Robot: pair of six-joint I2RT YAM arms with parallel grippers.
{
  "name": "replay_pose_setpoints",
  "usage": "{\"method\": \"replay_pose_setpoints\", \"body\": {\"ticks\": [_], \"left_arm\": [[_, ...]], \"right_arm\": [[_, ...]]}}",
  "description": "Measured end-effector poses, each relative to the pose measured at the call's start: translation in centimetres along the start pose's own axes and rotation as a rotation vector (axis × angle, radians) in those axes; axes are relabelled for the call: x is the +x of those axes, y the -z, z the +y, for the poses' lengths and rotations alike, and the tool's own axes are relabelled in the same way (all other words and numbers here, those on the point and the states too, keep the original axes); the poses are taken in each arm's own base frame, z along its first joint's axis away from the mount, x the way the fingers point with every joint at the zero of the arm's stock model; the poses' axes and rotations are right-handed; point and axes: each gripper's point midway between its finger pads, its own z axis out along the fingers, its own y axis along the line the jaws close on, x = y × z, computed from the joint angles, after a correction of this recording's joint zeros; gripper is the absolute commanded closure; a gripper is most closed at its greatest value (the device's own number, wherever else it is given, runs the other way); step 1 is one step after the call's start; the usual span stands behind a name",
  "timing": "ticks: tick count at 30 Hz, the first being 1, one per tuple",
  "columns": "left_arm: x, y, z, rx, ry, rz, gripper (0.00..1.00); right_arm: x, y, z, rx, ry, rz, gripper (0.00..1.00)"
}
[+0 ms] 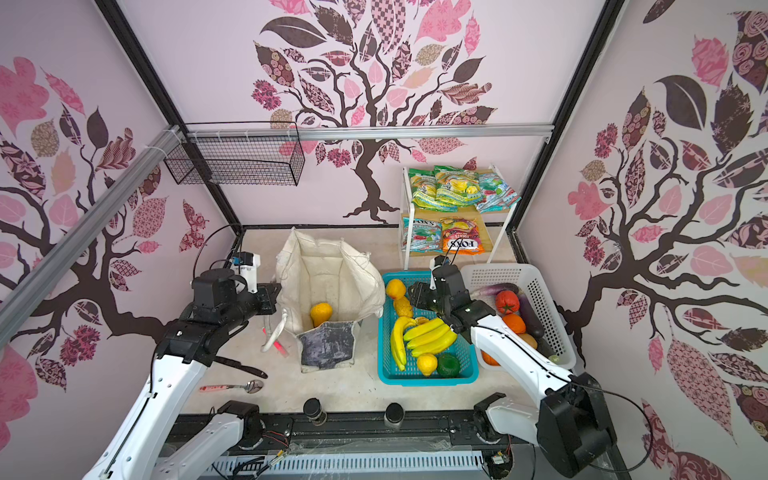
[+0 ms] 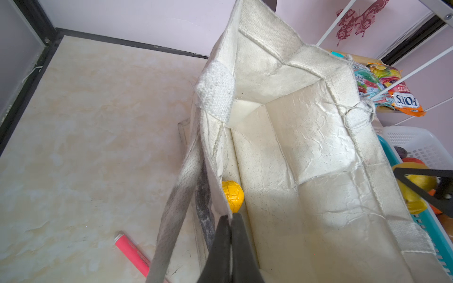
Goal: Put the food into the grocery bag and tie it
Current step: 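Lift the yellow mango and carry it over the tote bag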
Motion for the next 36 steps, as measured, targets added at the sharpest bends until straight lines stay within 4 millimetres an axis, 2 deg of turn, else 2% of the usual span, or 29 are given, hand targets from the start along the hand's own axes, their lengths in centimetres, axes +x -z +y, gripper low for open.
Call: {"method": "replay_pose_setpoints", "body": {"ticks": [7, 12, 15, 21, 28, 33, 36], "left_arm": [[0.2, 0.0, 0.4, -0.021, -0.001, 0.006, 1.00], [0.2, 0.0, 0.4, -0.023, -0.002, 0.008, 1.00], [0.2, 0.0, 0.5, -0.027, -0.004, 0.008, 1.00], [0.2, 0.1, 0.4, -0.025, -0.006, 0.007, 1.00], [0.3, 0.0, 0.5, -0.026, -0.008, 0.010, 1.00], [0.3, 0.0, 0.5, -0.025, -0.008, 0.011, 1.00], [0.3, 0.0, 0.5, -0.026, -0.008, 0.011, 1.00]], "right_arm": [[-4.0, 3.4, 5.9, -0.117, 0.096, -0.073, 0.40], [-5.0, 4.3, 11.9, -0.202, 0.189, -0.078, 0.40], [-4.0, 3.4, 15.3, -0.241, 0.242, -0.042, 0.40], [-1.1, 0.0, 19.4, -0.232, 0.347, 0.041, 0.39], [2.0, -3.3, 21.7, -0.232, 0.407, 0.121, 0.39], [5.3, -6.5, 22.5, -0.213, 0.457, 0.203, 0.38], [7.6, -8.2, 22.2, -0.200, 0.484, 0.263, 0.38]]}}
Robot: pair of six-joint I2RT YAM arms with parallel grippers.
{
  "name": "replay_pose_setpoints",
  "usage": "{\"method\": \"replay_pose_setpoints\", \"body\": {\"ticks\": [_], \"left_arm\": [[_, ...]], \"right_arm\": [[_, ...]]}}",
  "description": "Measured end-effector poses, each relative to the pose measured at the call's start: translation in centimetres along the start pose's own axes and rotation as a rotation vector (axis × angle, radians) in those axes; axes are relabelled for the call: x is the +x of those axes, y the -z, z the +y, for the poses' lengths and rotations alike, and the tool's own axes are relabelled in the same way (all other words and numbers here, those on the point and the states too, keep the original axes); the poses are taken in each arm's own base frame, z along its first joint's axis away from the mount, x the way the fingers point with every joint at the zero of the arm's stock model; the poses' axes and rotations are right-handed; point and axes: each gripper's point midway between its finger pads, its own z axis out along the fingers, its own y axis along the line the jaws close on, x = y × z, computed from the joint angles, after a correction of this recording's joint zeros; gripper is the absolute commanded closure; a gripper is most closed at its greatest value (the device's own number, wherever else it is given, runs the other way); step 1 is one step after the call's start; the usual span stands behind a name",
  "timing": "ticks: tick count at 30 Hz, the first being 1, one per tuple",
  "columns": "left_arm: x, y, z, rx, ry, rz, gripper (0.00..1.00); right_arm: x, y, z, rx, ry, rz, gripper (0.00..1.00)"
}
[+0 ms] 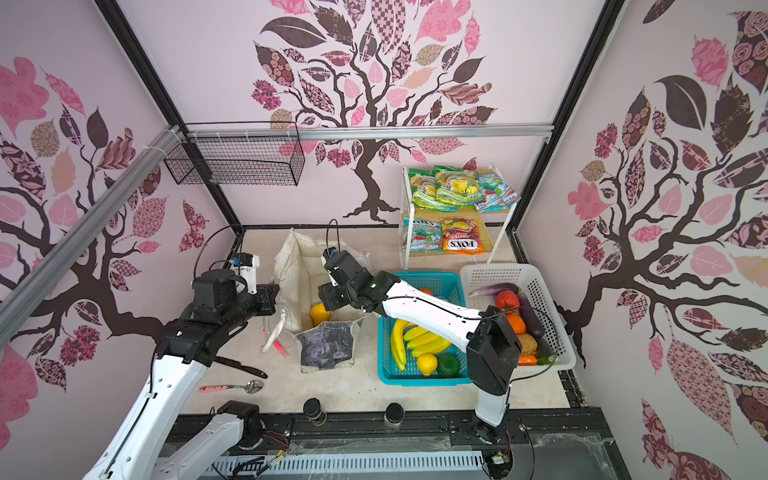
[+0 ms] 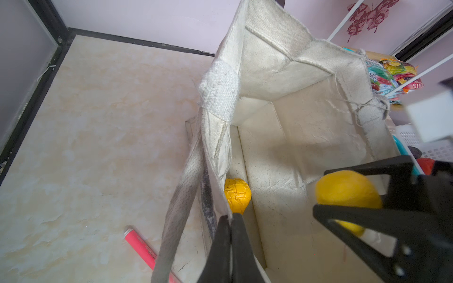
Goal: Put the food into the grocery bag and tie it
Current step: 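Lower the mango into the bag and open the right gripper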
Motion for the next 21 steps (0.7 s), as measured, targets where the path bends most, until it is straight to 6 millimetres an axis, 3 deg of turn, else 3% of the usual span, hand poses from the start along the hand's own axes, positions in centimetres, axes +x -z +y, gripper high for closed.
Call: {"method": "replay_pose_setpoints", "body": {"ticks": [5, 12, 21], "left_arm": [[0.0, 0.0, 0.0, 0.000, 0.000, 0.000, 1.00], [0.0, 0.1, 0.0, 0.001, 0.000, -0.001, 1.00], [0.1, 0.1, 0.0, 0.002, 0.001, 0.002, 1.00]], "right_arm": [[2.8, -2.5, -0.1, -0.005, 0.007, 0.096, 0.38], [4.7, -4.5, -0.5, -0.007, 0.005, 0.156, 0.38], [8.3, -7.1, -2.4, 0.058, 0.007, 0.239, 0.39]]}}
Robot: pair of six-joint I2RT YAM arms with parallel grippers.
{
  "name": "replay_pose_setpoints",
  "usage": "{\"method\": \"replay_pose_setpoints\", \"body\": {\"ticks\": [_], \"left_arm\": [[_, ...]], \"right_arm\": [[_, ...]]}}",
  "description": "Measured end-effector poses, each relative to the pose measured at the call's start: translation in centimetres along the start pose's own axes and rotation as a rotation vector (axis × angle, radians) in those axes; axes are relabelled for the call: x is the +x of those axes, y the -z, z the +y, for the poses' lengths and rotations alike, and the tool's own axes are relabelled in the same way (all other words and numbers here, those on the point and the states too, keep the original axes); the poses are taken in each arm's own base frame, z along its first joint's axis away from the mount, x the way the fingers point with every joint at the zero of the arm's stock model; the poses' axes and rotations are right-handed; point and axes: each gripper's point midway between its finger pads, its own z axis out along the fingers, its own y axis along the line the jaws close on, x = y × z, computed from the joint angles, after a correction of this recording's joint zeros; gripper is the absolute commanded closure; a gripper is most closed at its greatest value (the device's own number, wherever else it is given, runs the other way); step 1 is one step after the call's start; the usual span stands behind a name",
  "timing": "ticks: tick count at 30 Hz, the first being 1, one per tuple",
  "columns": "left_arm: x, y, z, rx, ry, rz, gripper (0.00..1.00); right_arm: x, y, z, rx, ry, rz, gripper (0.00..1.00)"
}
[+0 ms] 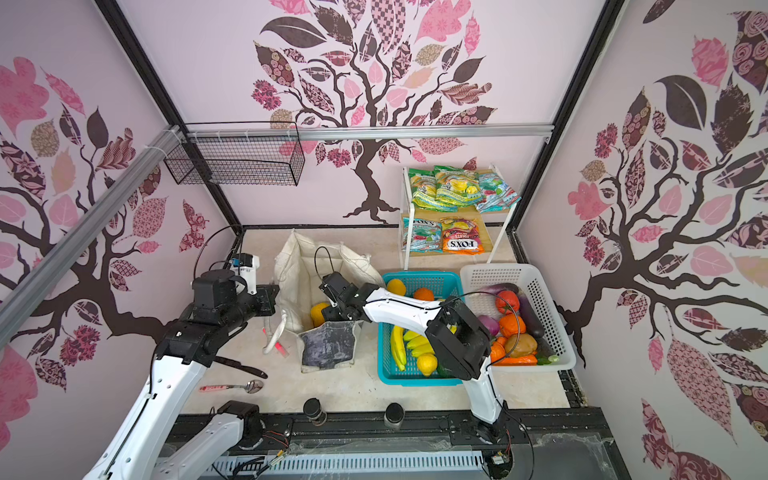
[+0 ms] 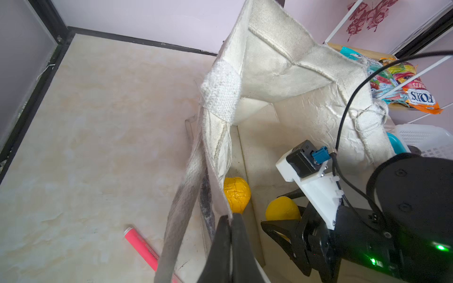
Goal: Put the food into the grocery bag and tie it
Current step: 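Lower the mango into the bag and open the right gripper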
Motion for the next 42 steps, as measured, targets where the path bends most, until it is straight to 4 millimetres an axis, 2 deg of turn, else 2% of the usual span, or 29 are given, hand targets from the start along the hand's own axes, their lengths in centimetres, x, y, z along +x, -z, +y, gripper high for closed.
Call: {"method": "replay_pose_setpoints", "body": {"ticks": [6, 12, 23, 27, 28, 29, 35, 39, 42], "left_arm": [[0.2, 0.0, 0.0, 0.001, 0.000, 0.007, 1.00], [0.2, 0.0, 0.0, 0.002, 0.001, 0.006, 1.00], [0.2, 0.0, -0.1, 0.004, 0.000, 0.007, 1.00], [0.1, 0.1, -0.1, 0.004, 0.000, 0.005, 1.00], [0.1, 0.1, -0.1, 0.004, 0.000, 0.004, 1.00], [0.1, 0.1, -0.1, 0.004, 0.000, 0.004, 1.00], [0.1, 0.1, -0.1, 0.004, 0.000, 0.003, 1.00], [0.1, 0.1, -0.1, 0.004, 0.000, 0.003, 1.00], [0.1, 0.1, -0.1, 0.004, 0.000, 0.003, 1.00]], "right_arm": [[0.8, -1.5, -0.5, 0.020, -0.003, 0.025, 0.38], [2.3, -4.0, -1.4, 0.055, 0.000, 0.076, 0.35], [2.0, -4.8, -1.3, 0.061, 0.002, 0.088, 0.20], [1.6, -4.5, -1.2, 0.065, 0.003, 0.083, 0.12], [1.5, -4.4, -1.2, 0.067, 0.003, 0.082, 0.04], [1.5, -4.3, -1.3, 0.069, 0.008, 0.083, 0.01], [0.9, -3.2, -1.1, 0.069, 0.014, 0.080, 0.00], [-0.6, -0.4, -0.4, 0.050, 0.012, 0.034, 0.01], [-2.6, 3.0, 0.5, 0.023, 0.012, -0.037, 0.01]]}}
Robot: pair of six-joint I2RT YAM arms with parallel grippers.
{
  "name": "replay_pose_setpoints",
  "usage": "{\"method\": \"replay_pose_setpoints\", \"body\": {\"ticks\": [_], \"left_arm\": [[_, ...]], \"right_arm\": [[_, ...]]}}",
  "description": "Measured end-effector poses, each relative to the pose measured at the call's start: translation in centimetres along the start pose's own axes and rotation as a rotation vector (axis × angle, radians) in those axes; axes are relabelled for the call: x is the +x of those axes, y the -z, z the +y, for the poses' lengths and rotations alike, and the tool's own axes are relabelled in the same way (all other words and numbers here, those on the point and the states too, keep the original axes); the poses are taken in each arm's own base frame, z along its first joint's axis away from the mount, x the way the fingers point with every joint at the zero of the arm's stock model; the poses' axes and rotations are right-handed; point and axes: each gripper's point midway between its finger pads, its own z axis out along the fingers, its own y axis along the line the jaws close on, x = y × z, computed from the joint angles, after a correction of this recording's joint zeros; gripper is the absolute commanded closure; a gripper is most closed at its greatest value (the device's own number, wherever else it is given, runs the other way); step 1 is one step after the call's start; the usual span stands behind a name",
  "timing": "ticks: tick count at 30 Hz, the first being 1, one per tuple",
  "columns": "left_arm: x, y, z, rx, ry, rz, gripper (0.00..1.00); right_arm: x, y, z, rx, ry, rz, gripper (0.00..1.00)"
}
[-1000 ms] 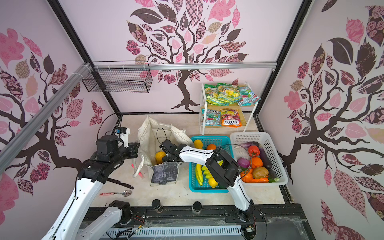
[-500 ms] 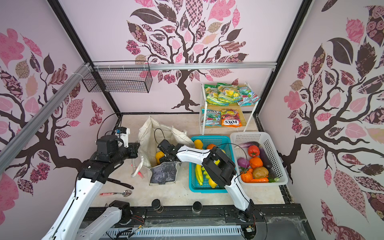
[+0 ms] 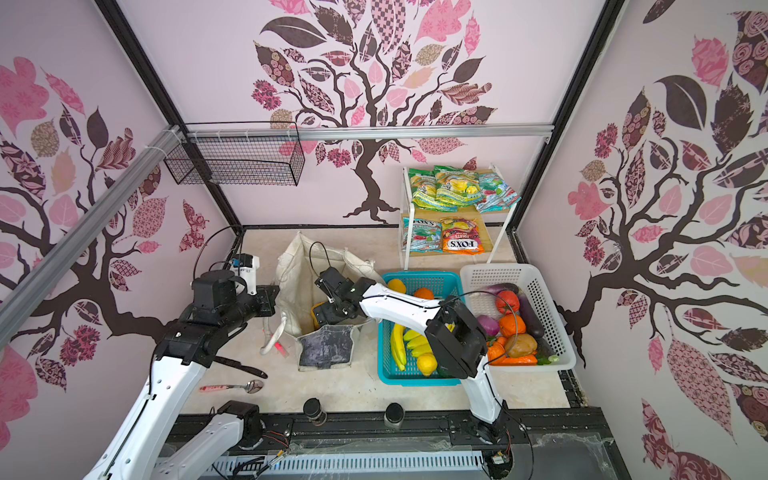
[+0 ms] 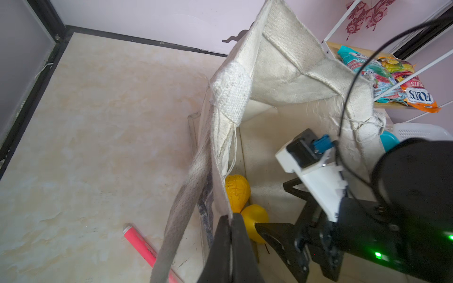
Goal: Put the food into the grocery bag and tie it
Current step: 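Lower the mango into the bag and open the right gripper, then withdraw the right gripper from the bag back over the teal basket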
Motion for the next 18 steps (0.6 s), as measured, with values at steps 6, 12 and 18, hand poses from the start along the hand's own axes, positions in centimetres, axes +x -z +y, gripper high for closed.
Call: {"method": "replay_pose_setpoints", "body": {"ticks": [6, 12, 18], "left_arm": [[0.0, 0.0, 0.0, 0.000, 0.000, 0.000, 1.00], [0.0, 0.0, 0.0, 0.000, 0.000, 0.000, 1.00], [0.0, 0.0, 0.0, 0.000, 0.001, 0.000, 1.00]], "right_arm": [[-3.9, 8.8, 0.8, -0.059, -0.027, -0.222, 0.00], [-4.7, 16.3, -0.4, -0.063, -0.050, -0.418, 0.00], [-3.6, 18.8, -2.6, -0.011, -0.077, -0.509, 0.00]]}}
